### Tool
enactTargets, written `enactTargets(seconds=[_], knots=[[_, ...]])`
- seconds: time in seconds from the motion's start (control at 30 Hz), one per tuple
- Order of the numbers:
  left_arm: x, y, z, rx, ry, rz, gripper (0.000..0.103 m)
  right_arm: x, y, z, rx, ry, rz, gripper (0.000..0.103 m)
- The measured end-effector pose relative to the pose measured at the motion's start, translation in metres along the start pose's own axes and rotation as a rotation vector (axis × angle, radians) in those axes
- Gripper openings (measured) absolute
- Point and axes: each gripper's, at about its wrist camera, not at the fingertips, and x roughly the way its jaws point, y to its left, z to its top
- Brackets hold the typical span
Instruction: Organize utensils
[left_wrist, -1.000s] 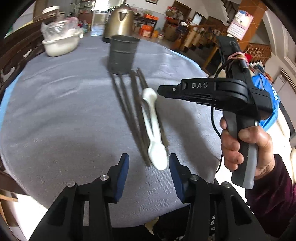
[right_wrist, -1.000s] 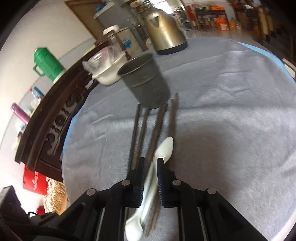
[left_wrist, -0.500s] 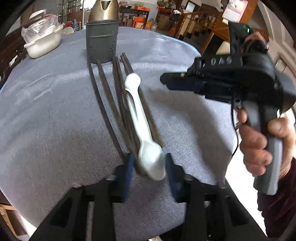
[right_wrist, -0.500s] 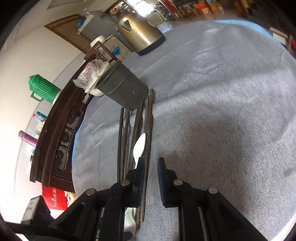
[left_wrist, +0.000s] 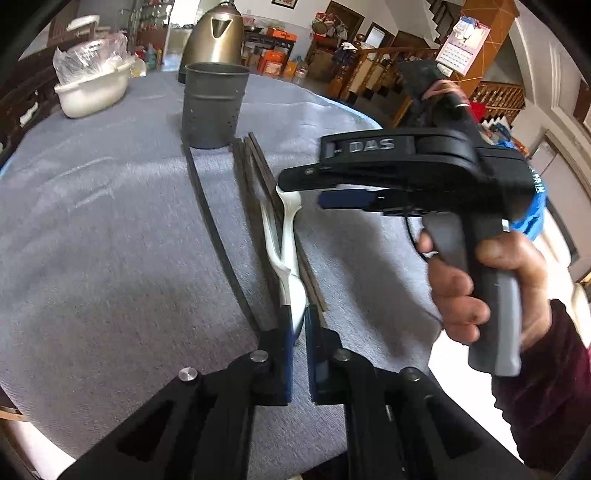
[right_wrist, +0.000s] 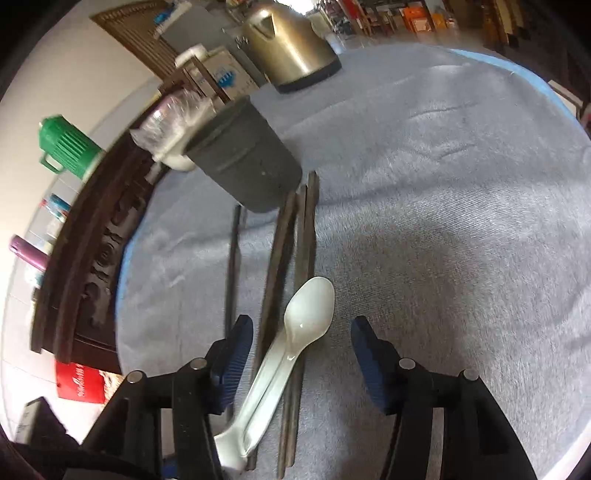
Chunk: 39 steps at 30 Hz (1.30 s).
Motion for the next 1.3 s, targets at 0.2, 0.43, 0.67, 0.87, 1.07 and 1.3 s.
enactTargets(seconds=[0.2,0.43,0.67,0.87,1.07,1.3], knots=[[-0.008,0.000,-0.005,-0.008,-0.024,0.009,0.006,0.017,0.006,0.002,-0.005,0.055,-0.063,0.034],[-0.029,0.000,-0.008,-0.010,-0.067,-0.012,0.005,0.009,0.003,0.003,-0.003,0.006,-0.068,0.013],[-0.038,0.005,-0.005,-0.024,-0.094,0.004,0.005,-0.001,-0.010,0.010,0.027,-0.008,-0.065,0.012],[-0.031,0.009,-0.010,-0.029,-0.028,-0.022,0.005,0.005,-0.018,0.010,0.079,0.059,-0.057,0.014],[-0.024,-0.003,-0.011,0.004,0.029,-0.088,0.025,0.013,-0.008,0.012,0.018,0.073,-0.131,0.016],[-0.014,-0.011,-0.006,-0.018,0.087,-0.132,0.055,0.018,0.000,0.021,-0.043,0.087,-0.169,0.017]])
